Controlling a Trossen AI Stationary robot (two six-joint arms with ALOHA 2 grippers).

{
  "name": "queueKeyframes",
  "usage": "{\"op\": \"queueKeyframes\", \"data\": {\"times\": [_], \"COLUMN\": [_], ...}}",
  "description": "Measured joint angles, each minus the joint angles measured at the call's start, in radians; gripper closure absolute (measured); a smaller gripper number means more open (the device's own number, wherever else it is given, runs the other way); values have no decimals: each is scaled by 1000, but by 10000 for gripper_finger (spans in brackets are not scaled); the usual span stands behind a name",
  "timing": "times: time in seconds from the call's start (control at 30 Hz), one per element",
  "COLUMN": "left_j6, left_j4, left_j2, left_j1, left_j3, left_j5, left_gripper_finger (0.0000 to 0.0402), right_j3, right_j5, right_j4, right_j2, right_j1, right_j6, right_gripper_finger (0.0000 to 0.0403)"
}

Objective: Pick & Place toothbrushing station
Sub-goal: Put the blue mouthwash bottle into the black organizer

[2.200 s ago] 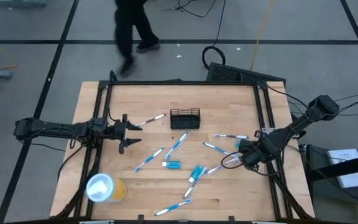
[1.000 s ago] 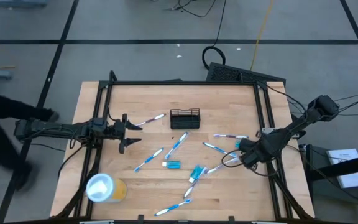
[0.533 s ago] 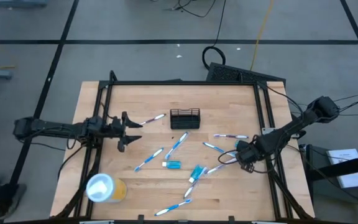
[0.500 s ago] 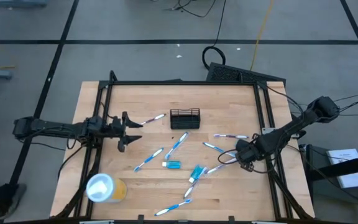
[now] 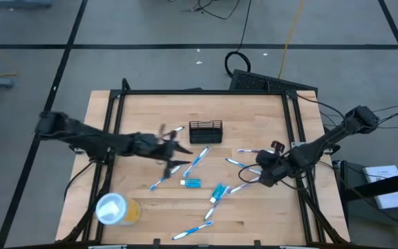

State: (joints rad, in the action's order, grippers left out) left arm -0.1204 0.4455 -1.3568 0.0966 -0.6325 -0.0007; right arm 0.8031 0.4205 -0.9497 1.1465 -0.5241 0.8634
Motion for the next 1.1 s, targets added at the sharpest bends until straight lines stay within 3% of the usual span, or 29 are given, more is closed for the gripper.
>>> {"op": "queueKeyframes", "data": {"times": [0.13,0.37,0.5,0.73,0.9,1.1], "left_j6": [-10,-34,-76,-194,-218,-199], "left_j4": [-70,-148,-286,-512,-555,-551], "left_j2": [-199,-494,-644,-854,-937,-1031], "left_j1": [-65,-140,-131,-105,-127,-142], "left_j3": [-197,-516,-742,-1098,-1234,-1333], "left_j5": [42,255,293,272,256,286], "left_gripper_finger": [223,181,156,144,144,144], "right_j3": [1,2,2,2,2,2], "right_j5": [65,181,181,182,182,186], "right_j4": [-7,-15,-13,-13,-12,59], "right_j2": [-75,-254,-347,-461,-501,-534], "right_j1": [-52,-158,-172,-172,-172,-172], "right_j6": [16,31,-15,-91,-119,-279], "right_gripper_finger": [403,384,344,251,206,199]}}
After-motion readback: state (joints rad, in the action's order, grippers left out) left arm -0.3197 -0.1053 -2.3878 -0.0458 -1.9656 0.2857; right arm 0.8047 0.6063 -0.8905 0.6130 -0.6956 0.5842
